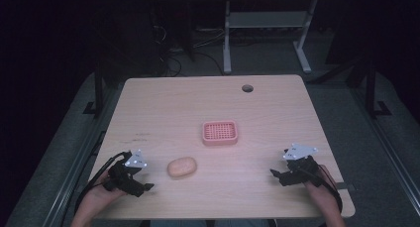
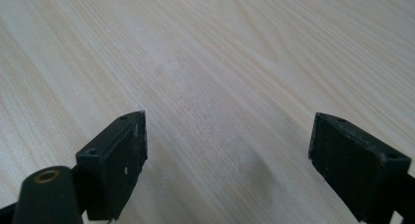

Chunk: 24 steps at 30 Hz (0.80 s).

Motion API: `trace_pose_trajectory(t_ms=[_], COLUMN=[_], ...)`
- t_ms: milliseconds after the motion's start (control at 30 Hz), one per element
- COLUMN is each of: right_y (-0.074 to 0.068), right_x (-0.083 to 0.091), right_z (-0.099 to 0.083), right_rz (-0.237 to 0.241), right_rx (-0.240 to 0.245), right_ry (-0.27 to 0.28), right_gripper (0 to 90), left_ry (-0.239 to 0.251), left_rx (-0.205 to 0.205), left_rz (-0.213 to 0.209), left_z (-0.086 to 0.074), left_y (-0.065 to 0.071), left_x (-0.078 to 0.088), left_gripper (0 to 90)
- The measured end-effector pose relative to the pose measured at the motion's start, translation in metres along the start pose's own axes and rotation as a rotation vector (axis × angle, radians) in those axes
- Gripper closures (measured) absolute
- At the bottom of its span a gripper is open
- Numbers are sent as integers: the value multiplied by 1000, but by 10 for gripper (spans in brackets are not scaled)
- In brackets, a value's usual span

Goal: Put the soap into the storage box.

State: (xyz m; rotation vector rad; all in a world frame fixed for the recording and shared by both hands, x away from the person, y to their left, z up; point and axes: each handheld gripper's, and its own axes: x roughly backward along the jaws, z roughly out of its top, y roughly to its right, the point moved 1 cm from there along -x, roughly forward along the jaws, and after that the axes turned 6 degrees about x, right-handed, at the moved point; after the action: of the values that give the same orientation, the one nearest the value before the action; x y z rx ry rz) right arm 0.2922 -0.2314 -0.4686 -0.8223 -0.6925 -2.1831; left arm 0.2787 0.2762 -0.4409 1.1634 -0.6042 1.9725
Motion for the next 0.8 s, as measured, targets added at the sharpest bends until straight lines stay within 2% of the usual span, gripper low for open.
trace_pose_trajectory(t_ms=[367,700,800], right_y=[1,0,0], right_x=[2,3,3], right_z=[-2,-1,-2], right_rz=[-9,-6,-8], right_rx=[0,-1,2], right_ry=[5,10,12], right_gripper=[138,138,138], left_ry=[-15,-31,-31], left_rx=[-25,-65,-63], left_rz=[-12,-21,-26], left_z=[7,24,27], left_y=[4,10,11], left_x=[-1,-4,-6], left_gripper=[219,218,219])
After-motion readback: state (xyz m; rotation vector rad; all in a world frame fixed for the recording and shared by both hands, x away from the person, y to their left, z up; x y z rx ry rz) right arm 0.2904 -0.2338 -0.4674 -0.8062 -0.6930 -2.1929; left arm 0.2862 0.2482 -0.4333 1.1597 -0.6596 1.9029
